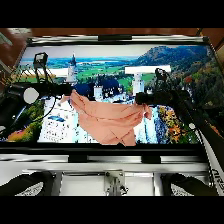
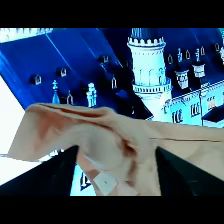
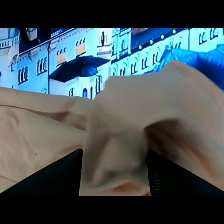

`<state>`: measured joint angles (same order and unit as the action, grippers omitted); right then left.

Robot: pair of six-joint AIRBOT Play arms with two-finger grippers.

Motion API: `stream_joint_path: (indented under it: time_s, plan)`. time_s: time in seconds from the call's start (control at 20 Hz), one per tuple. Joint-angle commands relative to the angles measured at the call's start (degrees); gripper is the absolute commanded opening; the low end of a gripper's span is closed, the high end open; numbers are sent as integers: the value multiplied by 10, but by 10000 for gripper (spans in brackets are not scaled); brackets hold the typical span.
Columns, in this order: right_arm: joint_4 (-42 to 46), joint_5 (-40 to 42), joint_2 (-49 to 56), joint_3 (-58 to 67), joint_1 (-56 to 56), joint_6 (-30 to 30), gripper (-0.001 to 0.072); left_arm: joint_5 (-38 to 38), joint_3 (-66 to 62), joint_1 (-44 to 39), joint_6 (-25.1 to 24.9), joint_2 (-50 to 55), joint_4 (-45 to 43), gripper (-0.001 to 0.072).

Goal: Fold the shirts.

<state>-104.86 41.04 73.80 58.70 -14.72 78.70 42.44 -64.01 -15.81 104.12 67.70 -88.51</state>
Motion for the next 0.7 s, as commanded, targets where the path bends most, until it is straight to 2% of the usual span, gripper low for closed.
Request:
stream_joint_path:
  time_s: [0.0,0.1,0.2,0.3,0.45,0.55,0.65]
  plan:
    - [6,16,10,26,22,42,530,50,-34,22,21,29,20,630]
    - [43,90,-19,69,65,83,551,183,-96,63,11,29,20,630]
    - [83,156,-48,92,127,97,551,320,-136,99,-32,26,20,621]
    - [70,233,-57,92,202,134,551,393,-117,113,-52,12,23,620]
    - [-7,311,-48,50,294,196,551,378,19,96,-54,-43,132,621]
    - [-54,315,-46,10,325,221,551,304,145,59,-54,-87,226,621]
    - [-68,309,-46,-21,332,229,551,245,239,11,-49,-115,273,622]
